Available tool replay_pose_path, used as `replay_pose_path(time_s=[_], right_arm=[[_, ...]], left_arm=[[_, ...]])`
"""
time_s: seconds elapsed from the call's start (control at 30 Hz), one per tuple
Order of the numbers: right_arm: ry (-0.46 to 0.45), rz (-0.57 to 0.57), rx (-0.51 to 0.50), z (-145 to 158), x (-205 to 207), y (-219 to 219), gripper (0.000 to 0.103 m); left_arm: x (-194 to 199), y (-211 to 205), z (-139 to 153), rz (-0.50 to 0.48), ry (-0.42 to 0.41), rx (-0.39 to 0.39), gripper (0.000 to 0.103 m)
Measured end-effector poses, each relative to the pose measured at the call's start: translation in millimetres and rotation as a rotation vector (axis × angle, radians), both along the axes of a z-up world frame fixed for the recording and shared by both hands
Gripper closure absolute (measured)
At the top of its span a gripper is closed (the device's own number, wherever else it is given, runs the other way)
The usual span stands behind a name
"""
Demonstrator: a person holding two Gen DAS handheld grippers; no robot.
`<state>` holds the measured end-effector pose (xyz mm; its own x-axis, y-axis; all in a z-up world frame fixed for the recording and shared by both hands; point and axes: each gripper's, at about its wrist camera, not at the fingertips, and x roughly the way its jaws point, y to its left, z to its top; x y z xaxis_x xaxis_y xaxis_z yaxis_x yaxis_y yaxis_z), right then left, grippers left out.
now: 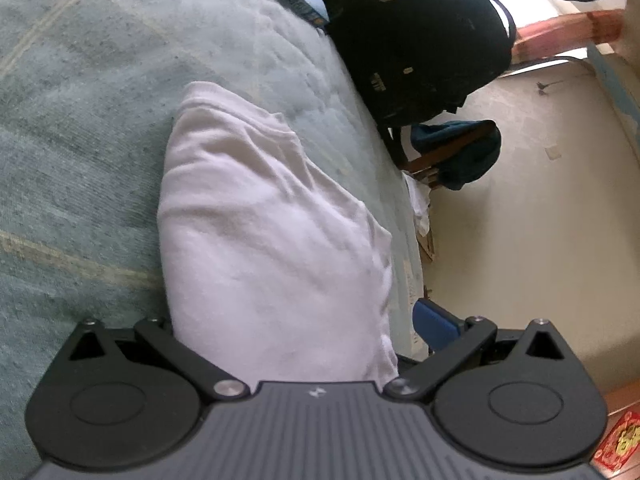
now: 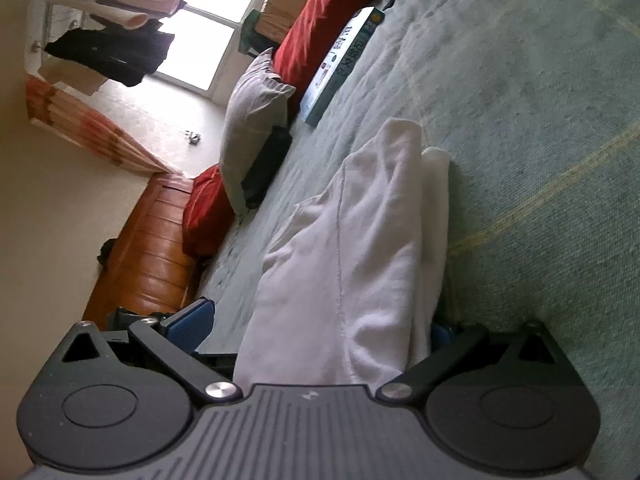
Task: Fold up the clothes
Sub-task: 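Lift the folded sweatshirt up off the quilt with both grippers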
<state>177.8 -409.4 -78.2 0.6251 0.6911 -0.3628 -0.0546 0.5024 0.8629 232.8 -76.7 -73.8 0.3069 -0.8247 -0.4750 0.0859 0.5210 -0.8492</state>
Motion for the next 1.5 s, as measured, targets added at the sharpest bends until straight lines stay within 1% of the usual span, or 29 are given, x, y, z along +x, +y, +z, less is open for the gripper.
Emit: replay_pose_path(time_s=[0.1, 0.2, 0.33, 0.37, 0.43, 0.57, 0.6, 0.73, 0.83, 0.93, 1.0, 1.13, 1.37, 1.5], right_arm=[[0.003, 0.001, -0.024, 8, 0, 7, 0.0], [-0.006, -0.002, -0.026, 11, -3, 9, 0.0], [-0.025, -0.007, -0.008, 5, -6, 5, 0.0], [-0.03, -0.008, -0.004, 4, -7, 4, 0.0], [-0.04, -0.01, 0.005, 1, -9, 2, 0.0], [-0.059, -0.015, 0.022, -5, -12, -1, 0.0], [-0.064, -0.016, 0.027, -7, -13, -2, 0.0], [-0.054, 0.017, 0.024, -6, -9, -3, 0.0], [-0.014, 0.033, 0.028, -4, 0, -6, 0.0], [-0.012, 0.012, 0.0, 3, 3, -4, 0.0], [-0.022, 0.007, -0.024, 9, 0, 3, 0.0], [-0.059, -0.005, -0.072, 19, -9, 13, 0.0], [-0.111, 0.023, -0.158, 41, -16, 29, 0.0], [-0.116, 0.033, -0.16, 47, -18, 33, 0.0]], left_arm=[[-1, 0, 5, 0.002, 0.005, -0.022, 0.001], [-1, 2, 8, -0.002, 0.002, -0.043, 0.001], [0, 6, -4, 0.009, 0.022, -0.02, 0.001], [-1, 9, -8, 0.018, 0.022, -0.031, 0.001], [-6, 15, -11, 0.024, -0.011, -0.067, 0.001], [-11, 16, -11, 0.028, -0.055, -0.059, 0.001], [-12, 14, -10, 0.015, -0.055, -0.05, 0.001], [-13, 7, -3, -0.043, -0.039, -0.014, 0.001], [-7, 10, -6, -0.007, 0.009, -0.034, 0.001], [-8, 7, -3, 0.026, 0.023, -0.039, 0.001], [-12, 5, 4, 0.018, 0.012, -0.042, 0.001], [-15, 5, 19, 0.006, -0.007, -0.08, 0.001], [-20, 0, 32, -0.011, -0.02, -0.078, 0.001], [-23, 3, 36, -0.016, -0.023, -0.077, 0.001]])
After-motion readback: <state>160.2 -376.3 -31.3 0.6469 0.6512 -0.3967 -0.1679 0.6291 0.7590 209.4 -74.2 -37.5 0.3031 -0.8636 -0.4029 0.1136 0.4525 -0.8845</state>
